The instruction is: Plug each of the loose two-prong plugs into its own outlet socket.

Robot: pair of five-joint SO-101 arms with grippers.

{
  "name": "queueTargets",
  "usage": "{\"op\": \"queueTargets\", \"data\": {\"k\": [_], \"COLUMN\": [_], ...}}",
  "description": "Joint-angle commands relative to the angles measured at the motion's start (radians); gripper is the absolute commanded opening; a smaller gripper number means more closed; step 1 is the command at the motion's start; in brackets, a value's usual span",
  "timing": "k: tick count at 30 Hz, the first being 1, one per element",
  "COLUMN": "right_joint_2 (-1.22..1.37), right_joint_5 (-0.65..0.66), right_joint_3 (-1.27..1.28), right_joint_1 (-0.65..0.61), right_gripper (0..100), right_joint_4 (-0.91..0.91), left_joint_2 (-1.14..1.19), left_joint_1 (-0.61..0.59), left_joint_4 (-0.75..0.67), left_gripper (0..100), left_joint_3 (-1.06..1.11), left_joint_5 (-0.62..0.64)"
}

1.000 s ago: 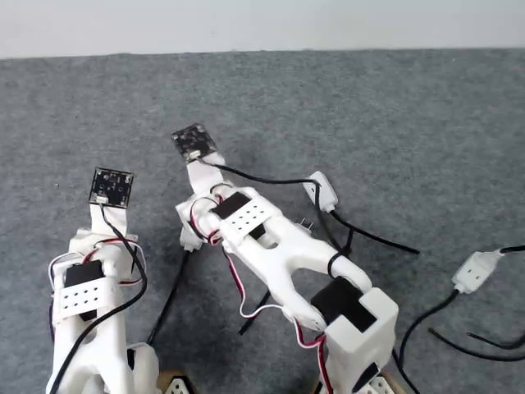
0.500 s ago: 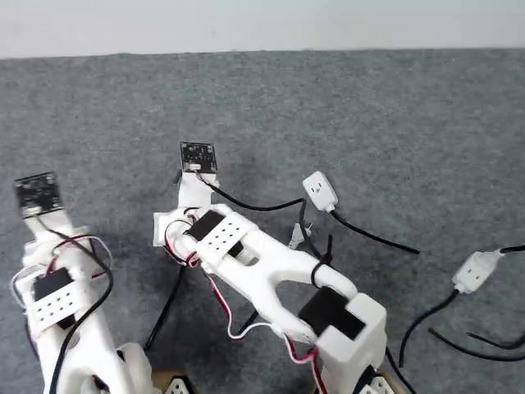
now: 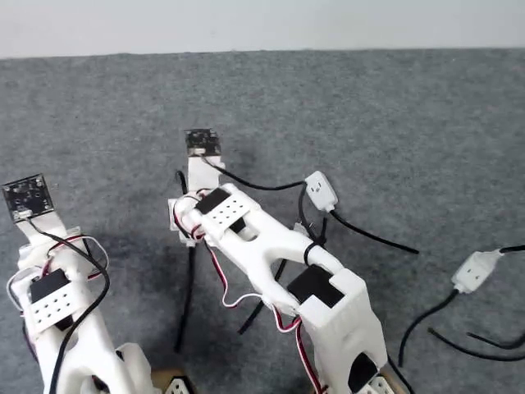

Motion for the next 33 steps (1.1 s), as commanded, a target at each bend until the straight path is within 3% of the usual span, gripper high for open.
{"op": "queueTargets", "data": {"k": [1,11,17,26,33], "right_joint_2": [-0.041,-0.153,-0.297,-0.533,-0.654], "right_joint_5": [0.061,0.138,0.203,0.430,0.667], "right_joint_3": [-0.058,-0.054,-0.052,-0.040,0.146], "right_joint_1": [0.033,0.090,0.199,0.466,0.788], "right_gripper": [0.9,0.8,0.8,0.8,0.8], "right_joint_4": [0.059,0.183,0.314,0.638,0.619], "left_joint_2": [-0.015,-0.015,-0.014,-0.014,-0.014], "left_joint_1": [-0.005,-0.005,0.023,0.087,0.087], "left_joint_4": [-0.023,-0.025,-0.026,-0.029,-0.029], "left_gripper": [1,1,1,1,1], "left_joint_3": [-0.050,-0.048,-0.039,-0.010,-0.008], "left_joint_5": [0.008,0.006,0.005,0.002,0.002]}}
